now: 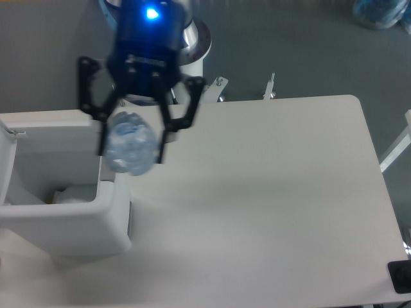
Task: Place the trash in the trash can
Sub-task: 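Carry the water bottle over the bin and release it inside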
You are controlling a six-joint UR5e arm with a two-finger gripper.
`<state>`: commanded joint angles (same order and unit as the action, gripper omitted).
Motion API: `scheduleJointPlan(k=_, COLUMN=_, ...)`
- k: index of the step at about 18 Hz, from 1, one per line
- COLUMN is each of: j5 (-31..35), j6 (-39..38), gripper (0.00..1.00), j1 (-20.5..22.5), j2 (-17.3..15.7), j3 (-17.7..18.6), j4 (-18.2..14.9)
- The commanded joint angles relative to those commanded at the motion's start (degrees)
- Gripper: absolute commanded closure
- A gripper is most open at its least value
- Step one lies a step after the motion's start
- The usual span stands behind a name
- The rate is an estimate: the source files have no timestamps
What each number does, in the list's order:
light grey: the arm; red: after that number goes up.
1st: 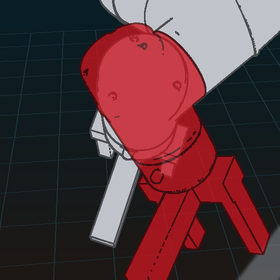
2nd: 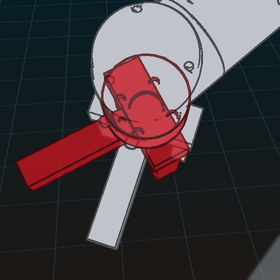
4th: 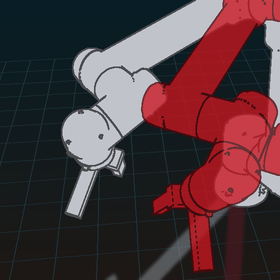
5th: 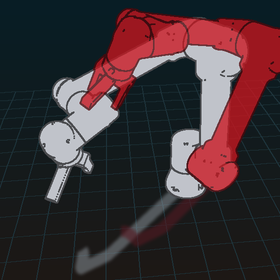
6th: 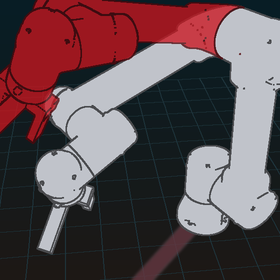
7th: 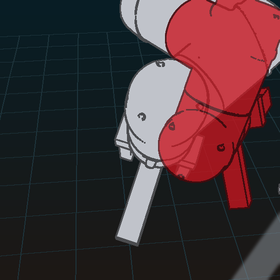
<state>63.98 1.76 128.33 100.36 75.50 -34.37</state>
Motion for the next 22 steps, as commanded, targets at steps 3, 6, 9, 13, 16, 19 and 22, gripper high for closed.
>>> scheduleJointPlan(k=3, j5=0.1, j6=0.1, gripper=0.33, j1=-2.2, j2=0.8, j3=1.8, j4=0.1)
scheduleJointPlan(k=6, j5=0.1, j6=0.9, gripper=0.33, j1=-4.1, j2=2.1, j3=2.6, j4=0.1)
scheduleJointPlan(k=9, j5=0.2, j6=2.9, gripper=0.33, j1=-5.7, j2=2.6, j3=4.6, j4=0.1)
scheduleJointPlan(k=13, j5=0.2, j6=4.6, gripper=0.32, j1=-6.5, j2=2.9, j3=6.0, j4=0.2)
scheduleJointPlan(k=16, j5=0.2, j6=4.7, gripper=0.29, j1=-7.6, j2=3.1, j3=7.5, j4=0.2)
scheduleJointPlan(k=19, j5=0.4, j6=5.0, gripper=0.11, j1=-8.4, j2=2.7, j3=8.7, j4=0.3)
scheduleJointPlan(k=22, j5=0.4, j6=5.0, gripper=0.01, j1=-8.5, j2=2.1, j3=9.1, j4=0.1)
